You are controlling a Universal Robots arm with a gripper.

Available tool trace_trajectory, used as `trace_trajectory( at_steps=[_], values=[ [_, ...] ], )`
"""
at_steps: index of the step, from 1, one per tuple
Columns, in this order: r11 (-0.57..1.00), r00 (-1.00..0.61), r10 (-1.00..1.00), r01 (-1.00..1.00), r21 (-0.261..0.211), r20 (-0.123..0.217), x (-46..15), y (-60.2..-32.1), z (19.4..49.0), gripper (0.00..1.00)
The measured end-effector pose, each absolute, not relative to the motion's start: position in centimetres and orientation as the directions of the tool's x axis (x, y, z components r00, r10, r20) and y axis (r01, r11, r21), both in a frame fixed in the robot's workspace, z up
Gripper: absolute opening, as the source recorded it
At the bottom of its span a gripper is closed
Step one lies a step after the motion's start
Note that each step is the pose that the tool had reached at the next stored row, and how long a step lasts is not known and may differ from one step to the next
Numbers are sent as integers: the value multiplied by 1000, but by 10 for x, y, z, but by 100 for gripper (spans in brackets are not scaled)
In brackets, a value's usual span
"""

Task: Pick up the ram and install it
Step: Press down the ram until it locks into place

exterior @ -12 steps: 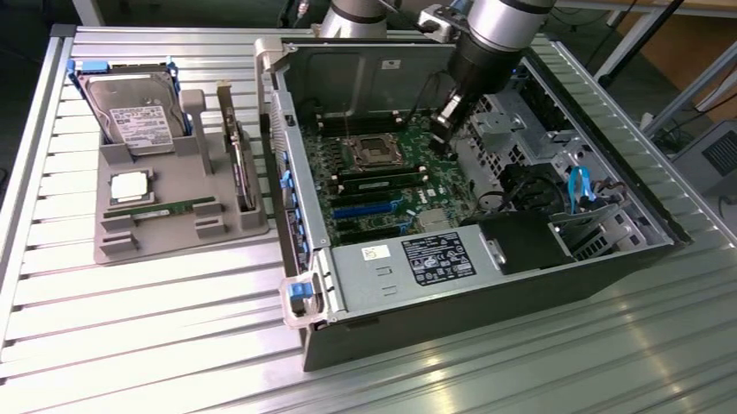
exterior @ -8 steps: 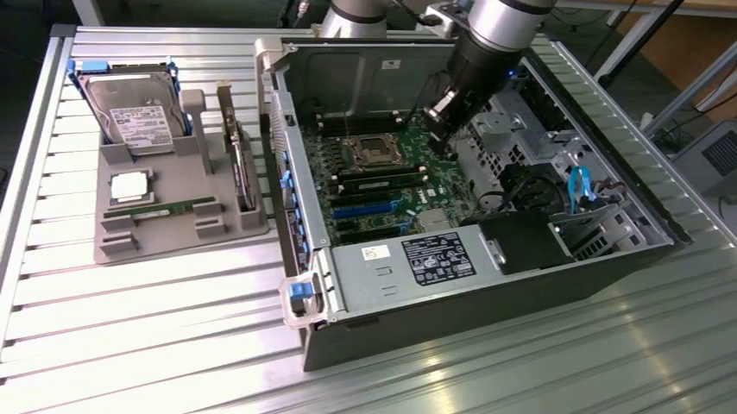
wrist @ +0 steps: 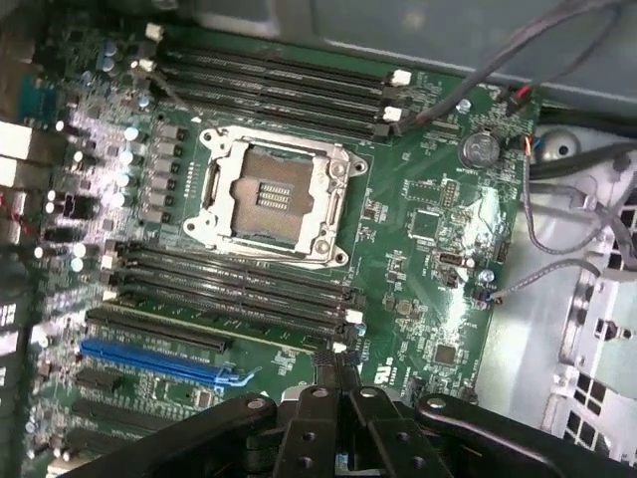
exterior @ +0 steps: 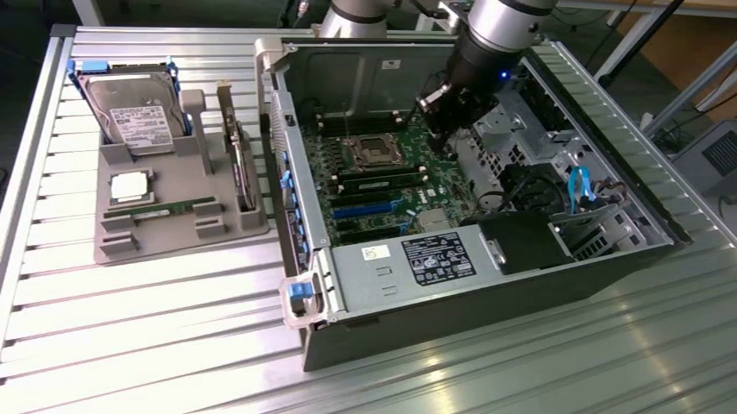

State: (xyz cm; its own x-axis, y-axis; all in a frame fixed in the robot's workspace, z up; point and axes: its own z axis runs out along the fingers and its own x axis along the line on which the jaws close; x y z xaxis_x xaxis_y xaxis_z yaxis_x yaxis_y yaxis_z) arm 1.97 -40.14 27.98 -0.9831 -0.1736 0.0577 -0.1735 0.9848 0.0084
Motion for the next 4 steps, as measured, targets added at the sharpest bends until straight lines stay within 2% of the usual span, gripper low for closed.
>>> trace_trajectory(
  at_steps=[2, 4],
  values=[
    [997, -996, -73, -73, 8, 58, 20, -401, 280, 10],
    [999, -997, -53, -53, 8, 58, 20, -401, 280, 10]
  ],
)
